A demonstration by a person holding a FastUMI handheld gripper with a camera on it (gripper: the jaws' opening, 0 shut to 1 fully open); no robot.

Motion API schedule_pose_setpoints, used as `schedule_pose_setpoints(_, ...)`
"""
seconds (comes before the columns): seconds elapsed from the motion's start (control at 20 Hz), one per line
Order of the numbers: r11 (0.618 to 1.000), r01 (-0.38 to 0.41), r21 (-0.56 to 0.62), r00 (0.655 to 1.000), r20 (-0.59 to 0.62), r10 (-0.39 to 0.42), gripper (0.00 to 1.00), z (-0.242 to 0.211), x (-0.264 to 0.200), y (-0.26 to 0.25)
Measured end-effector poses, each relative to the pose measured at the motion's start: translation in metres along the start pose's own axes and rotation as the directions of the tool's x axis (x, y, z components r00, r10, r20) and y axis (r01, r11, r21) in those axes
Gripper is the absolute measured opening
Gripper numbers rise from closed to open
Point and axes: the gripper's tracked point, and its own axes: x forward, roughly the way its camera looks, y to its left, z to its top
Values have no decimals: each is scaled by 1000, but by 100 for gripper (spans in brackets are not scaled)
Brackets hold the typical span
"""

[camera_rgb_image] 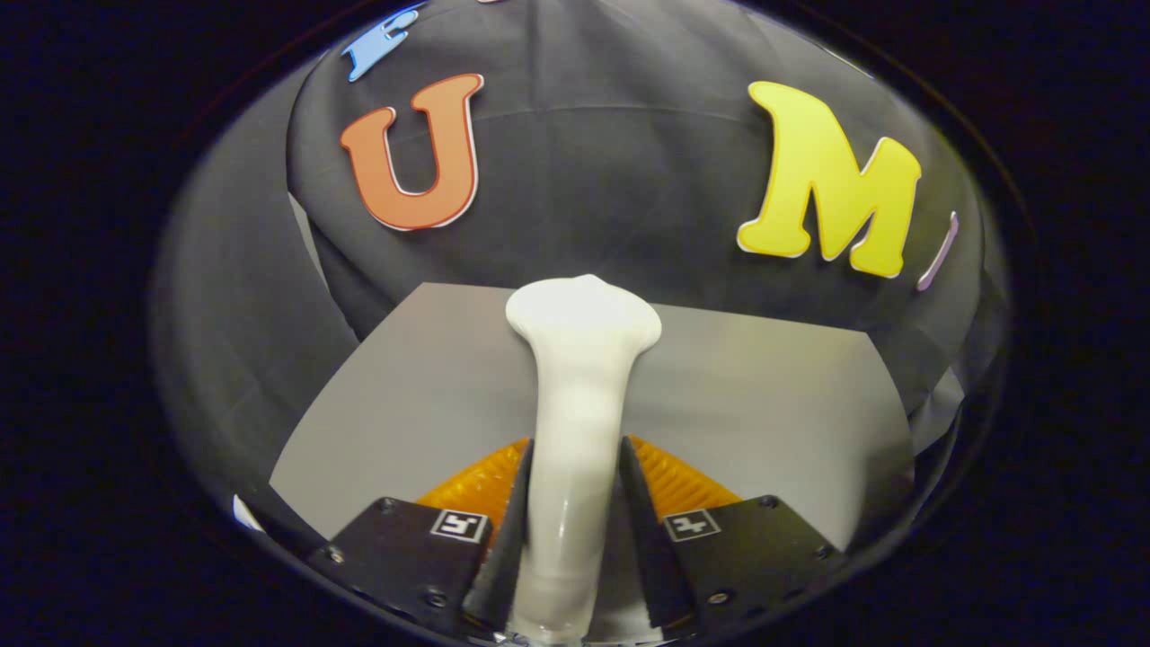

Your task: Iron the clothes twice with a garment steamer, once on the left side and once on the right side.

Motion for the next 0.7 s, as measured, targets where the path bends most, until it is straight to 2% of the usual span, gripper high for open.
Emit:
schedule_pose_setpoints(0.05,1000,-2,11,1000,-2,2,48,0,0,0)
schedule_pose_setpoints(0.15,1000,-20,9,1000,-13,21,42,0,0,3)
schedule_pose_setpoints(0.25,995,-97,32,995,-25,97,38,1,-6,14)
schedule_pose_setpoints(0.5,984,-166,66,981,110,158,34,25,-54,12)
schedule_pose_setpoints(0.7,965,-251,77,948,223,229,33,34,-109,8)
